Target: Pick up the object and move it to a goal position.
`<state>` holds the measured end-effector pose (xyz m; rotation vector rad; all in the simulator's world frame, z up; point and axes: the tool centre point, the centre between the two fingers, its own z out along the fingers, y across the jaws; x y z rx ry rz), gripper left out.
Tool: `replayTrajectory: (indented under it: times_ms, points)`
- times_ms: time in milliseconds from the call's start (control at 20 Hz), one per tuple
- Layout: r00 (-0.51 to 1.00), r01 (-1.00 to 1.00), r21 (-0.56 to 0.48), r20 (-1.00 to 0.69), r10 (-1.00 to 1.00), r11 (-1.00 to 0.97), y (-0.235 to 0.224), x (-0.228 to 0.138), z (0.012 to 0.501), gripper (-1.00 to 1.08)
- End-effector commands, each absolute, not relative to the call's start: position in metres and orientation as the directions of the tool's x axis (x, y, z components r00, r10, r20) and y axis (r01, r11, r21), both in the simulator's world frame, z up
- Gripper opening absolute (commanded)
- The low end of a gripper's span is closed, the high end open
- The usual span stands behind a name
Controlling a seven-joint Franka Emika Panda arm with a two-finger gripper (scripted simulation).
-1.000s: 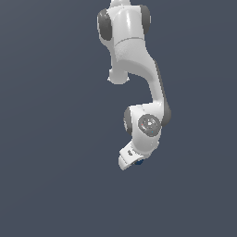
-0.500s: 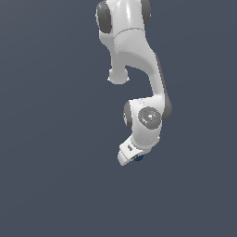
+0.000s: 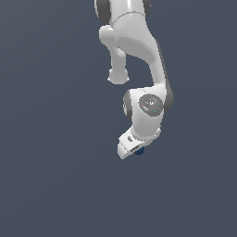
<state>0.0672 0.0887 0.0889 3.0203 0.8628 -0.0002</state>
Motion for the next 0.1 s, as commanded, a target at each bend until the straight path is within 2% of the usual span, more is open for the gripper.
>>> replayTrajectory:
  times_ms: [0, 50]
  points:
    - [0.849, 0.528, 0.0, 0.0, 0.528, -0.849, 0.0885, 0.0657, 0.0927, -1.0]
    - [0.849, 0.528, 0.0, 0.0, 0.528, -0.849, 0.0885, 0.0657, 0.0929, -1.0]
